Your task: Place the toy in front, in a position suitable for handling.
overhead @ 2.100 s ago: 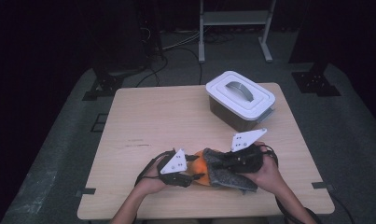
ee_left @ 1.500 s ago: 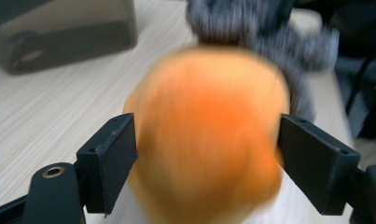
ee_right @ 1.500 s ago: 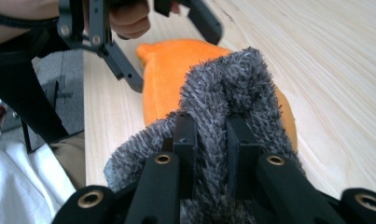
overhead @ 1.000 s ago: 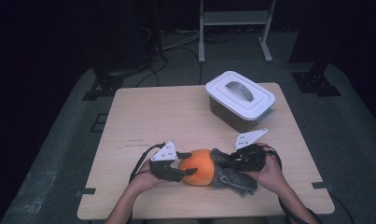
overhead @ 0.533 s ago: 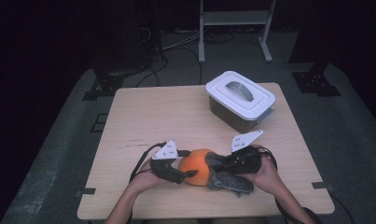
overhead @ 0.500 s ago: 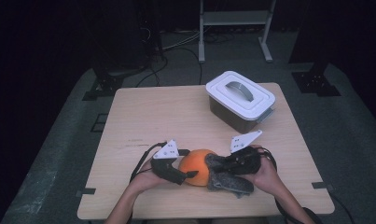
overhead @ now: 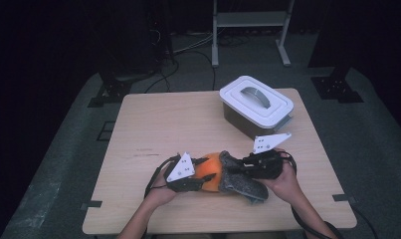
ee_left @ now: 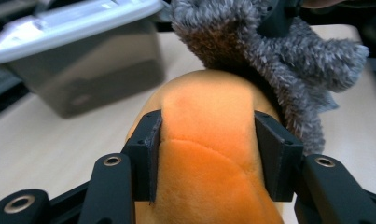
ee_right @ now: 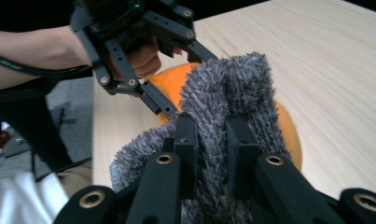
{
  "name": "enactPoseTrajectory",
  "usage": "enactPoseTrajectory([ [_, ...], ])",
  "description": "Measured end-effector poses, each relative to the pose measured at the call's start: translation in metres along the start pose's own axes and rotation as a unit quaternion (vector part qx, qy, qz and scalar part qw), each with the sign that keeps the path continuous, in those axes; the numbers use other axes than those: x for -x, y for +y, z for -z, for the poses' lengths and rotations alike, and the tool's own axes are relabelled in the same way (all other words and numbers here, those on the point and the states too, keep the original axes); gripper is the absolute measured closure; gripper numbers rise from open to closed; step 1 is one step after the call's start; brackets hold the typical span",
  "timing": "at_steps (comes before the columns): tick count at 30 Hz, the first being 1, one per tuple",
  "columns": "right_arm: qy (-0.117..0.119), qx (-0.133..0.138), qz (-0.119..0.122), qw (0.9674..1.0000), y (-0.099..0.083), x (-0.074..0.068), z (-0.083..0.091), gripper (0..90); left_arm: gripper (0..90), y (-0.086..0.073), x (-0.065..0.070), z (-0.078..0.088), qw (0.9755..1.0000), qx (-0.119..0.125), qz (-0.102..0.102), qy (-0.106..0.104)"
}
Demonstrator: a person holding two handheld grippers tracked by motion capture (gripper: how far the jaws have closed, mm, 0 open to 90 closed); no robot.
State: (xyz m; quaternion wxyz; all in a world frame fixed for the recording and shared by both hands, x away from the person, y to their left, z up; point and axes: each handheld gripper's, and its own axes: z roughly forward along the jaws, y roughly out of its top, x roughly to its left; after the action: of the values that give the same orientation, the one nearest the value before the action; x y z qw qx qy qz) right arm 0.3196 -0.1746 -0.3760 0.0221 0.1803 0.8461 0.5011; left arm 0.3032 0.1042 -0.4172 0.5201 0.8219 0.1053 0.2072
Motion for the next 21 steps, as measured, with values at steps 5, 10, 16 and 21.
enactPoseTrajectory([
  [5,-0.003,-0.057,-0.048,0.9972,-0.025,0.022,-0.018,76.0,42.9,-0.015,-0.009,-0.001,0.9988,-0.03,0.027,-0.028],
  [10,-0.003,-0.064,-0.063,0.9959,-0.029,0.031,-0.017,76.0,37.5,-0.021,-0.013,0.008,0.9971,-0.043,0.03,-0.055],
  [16,-0.007,-0.037,-0.041,0.9984,-0.02,0.019,-0.017,75.3,32.7,-0.019,-0.012,0.008,0.995,-0.05,0.035,-0.08],
  [21,0.007,-0.063,-0.015,0.9979,-0.022,0.009,-0.028,75.3,19.1,-0.011,-0.019,0.014,0.992,-0.032,0.081,-0.092],
])
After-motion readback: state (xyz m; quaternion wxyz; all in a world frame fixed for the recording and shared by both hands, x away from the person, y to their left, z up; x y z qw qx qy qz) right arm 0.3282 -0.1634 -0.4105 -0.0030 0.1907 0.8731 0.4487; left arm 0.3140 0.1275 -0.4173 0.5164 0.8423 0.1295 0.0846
